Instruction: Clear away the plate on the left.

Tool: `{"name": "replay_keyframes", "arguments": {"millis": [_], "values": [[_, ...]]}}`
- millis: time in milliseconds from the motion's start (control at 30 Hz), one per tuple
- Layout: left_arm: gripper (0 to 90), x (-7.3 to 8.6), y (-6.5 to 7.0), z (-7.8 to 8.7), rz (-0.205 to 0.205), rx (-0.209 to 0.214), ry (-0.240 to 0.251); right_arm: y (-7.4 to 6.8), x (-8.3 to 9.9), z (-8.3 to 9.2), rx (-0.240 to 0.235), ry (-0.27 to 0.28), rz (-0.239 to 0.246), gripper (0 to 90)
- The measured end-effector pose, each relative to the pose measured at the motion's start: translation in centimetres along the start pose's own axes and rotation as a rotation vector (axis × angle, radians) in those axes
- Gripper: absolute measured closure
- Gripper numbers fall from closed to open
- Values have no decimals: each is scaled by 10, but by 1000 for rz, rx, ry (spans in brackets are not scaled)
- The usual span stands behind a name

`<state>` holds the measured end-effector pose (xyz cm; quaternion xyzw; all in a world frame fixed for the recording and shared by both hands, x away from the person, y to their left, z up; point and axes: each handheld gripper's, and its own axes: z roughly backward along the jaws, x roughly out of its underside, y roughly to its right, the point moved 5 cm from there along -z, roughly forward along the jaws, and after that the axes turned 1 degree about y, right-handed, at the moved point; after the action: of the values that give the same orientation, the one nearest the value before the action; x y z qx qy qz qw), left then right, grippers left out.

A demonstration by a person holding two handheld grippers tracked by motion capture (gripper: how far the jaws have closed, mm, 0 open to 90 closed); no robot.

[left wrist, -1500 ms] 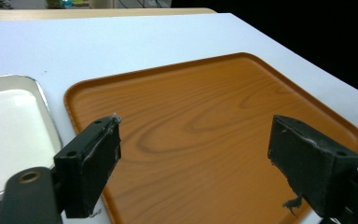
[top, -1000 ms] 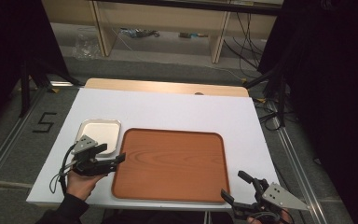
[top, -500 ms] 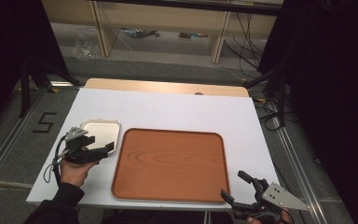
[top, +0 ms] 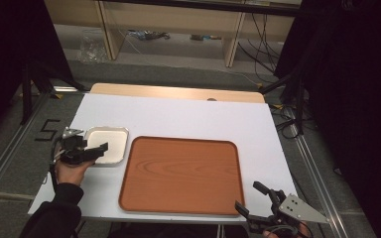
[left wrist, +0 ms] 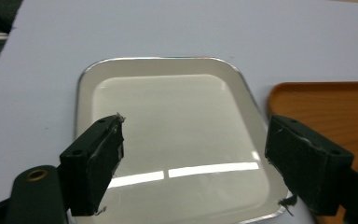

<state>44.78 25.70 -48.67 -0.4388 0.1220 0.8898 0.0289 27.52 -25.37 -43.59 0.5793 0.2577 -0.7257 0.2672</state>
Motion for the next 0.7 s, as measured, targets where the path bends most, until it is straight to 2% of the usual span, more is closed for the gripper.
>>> {"name": "replay_keyframes", "arguments": {"millis": [33,133,167,200,267,367,400,467,500,533,567,600,633,700], "values": [[198,-1,-6,-2,-2,-9,-9,0,0,0,0,0,-1,158],[228,-3,-22,-7,41,-53,-20,0,0,0,-1,0,0,158],[235,-3,-27,-8,52,-57,-26,0,0,0,-3,2,3,158],[247,-3,-30,-10,76,-63,-17,-1,1,1,0,-14,-22,159],[276,-3,-38,-10,84,-69,-29,-1,1,1,-3,-16,-20,159],[302,-3,-45,-13,127,-73,-25,-3,1,1,-8,-23,-40,159],[310,-3,-49,-13,106,-71,-41,-3,1,2,-3,-30,-44,159],[322,-2,-52,-16,134,-88,-44,-3,2,2,-1,-39,-40,159],[330,-1,-55,-16,115,-87,-63,-3,2,2,-2,-37,-37,159],[344,-1,-56,-18,135,-89,-54,-4,2,2,-4,-38,-44,159],[352,0,-58,-18,120,-96,-66,-3,1,2,-3,-37,-45,159],[363,0,-59,-20,122,-94,-61,-2,1,1,-7,-16,-29,159],[378,0,-62,-20,105,-91,-75,-1,1,1,-1,-18,-21,159],[388,1,-62,-21,118,-98,-82,-1,1,2,-4,-23,-19,159]]}}
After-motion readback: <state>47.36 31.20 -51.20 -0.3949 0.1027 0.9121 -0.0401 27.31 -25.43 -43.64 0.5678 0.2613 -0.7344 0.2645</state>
